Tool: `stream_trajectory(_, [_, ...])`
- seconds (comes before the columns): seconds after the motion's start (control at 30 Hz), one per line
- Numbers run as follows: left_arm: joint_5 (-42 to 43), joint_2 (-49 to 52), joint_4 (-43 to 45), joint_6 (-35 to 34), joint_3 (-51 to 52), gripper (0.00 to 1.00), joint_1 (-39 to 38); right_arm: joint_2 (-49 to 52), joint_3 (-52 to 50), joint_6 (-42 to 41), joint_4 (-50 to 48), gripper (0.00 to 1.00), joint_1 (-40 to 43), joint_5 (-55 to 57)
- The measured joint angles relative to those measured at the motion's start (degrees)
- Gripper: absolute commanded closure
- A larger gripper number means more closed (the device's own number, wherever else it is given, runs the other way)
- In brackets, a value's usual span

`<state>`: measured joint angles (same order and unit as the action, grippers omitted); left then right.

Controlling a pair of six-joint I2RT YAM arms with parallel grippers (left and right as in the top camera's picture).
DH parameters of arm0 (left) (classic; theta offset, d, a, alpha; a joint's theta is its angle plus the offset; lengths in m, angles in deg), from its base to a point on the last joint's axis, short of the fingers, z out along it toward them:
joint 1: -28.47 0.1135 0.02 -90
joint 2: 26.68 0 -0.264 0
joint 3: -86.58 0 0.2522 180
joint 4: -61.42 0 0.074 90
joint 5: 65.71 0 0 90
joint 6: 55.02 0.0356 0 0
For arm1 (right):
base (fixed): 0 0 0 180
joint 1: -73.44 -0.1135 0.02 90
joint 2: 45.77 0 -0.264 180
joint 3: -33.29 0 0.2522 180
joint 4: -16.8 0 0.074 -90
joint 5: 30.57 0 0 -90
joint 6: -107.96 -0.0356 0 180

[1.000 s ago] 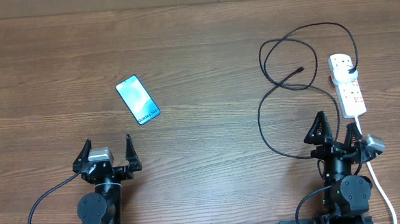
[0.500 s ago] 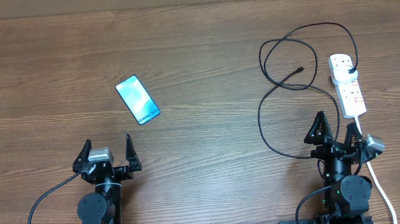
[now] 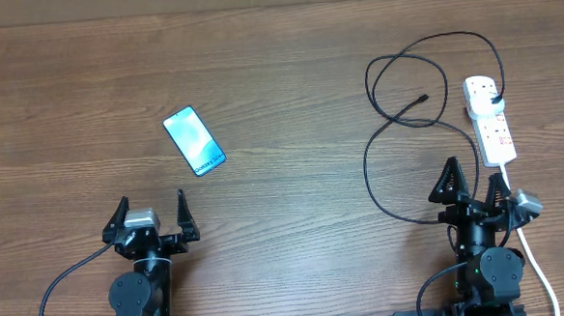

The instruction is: Plug charger to phone and switch on socket

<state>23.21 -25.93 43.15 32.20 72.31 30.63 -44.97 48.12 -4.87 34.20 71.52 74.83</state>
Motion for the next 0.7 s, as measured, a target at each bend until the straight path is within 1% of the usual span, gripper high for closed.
stream_trajectory(0.7, [-0.1, 0.0, 0.7, 0.0, 0.0, 0.01, 0.0, 0.0, 0.0, 0.0, 0.0, 0.00, 0.0, 0.0])
